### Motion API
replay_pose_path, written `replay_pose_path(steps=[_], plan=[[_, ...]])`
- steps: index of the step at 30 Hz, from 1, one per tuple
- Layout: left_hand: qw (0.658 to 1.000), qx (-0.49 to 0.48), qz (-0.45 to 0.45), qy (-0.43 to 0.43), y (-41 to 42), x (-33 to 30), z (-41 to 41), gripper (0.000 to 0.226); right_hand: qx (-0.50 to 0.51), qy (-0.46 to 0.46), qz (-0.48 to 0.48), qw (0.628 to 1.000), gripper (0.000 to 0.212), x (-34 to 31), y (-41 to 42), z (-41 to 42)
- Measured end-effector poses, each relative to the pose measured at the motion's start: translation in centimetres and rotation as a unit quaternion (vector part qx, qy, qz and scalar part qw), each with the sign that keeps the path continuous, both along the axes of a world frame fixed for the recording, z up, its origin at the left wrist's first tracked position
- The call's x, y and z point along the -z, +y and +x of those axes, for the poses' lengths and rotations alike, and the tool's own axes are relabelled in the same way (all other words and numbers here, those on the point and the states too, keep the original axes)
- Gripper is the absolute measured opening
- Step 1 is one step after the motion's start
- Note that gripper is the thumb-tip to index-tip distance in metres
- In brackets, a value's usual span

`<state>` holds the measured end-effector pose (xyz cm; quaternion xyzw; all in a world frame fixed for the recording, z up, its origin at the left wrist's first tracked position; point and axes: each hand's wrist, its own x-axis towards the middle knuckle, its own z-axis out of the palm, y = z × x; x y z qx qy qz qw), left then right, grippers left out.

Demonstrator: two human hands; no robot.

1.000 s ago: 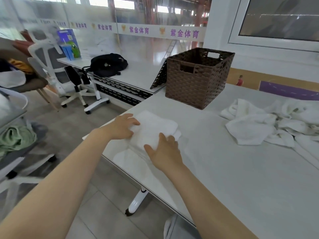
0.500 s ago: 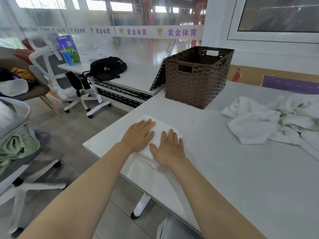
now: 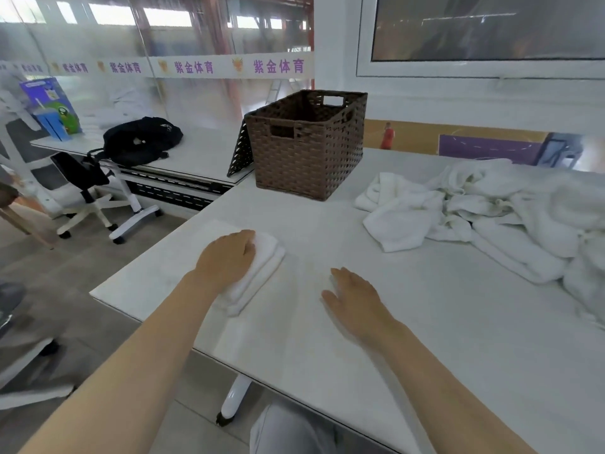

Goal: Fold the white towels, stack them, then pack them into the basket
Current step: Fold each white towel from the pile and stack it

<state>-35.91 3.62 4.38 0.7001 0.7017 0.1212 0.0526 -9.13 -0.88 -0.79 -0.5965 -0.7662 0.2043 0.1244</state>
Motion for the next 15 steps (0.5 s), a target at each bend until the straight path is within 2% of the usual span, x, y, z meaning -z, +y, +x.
replay_pose_path(steps=[1,3,7,10,15], plan=[[0.999,0.025,-0.029,-0.017,-0.3,-0.4,1.5,0.047,0.023,-0.008,0.01,1.0,0.052,0.6,-0.1,1.6],[0.994,0.086,-0.072,0.005,-0.9,-0.8,5.1,0.055,0.059,-0.033,0.028,0.997,0.055,1.8,-0.1,4.3],[0.981,0.161,-0.107,-0.004,-1.2,0.7,12.4,0.061,0.087,-0.058,0.055,0.993,0.056,2.2,-0.7,7.5],[0.973,0.188,-0.128,0.031,-1.6,3.3,16.4,0.061,0.115,-0.057,0.065,0.99,0.056,2.3,-0.6,9.2],[0.984,0.161,-0.062,0.032,-1.2,7.3,20.3,0.062,0.138,-0.044,0.064,0.987,0.059,2.6,0.7,12.0]])
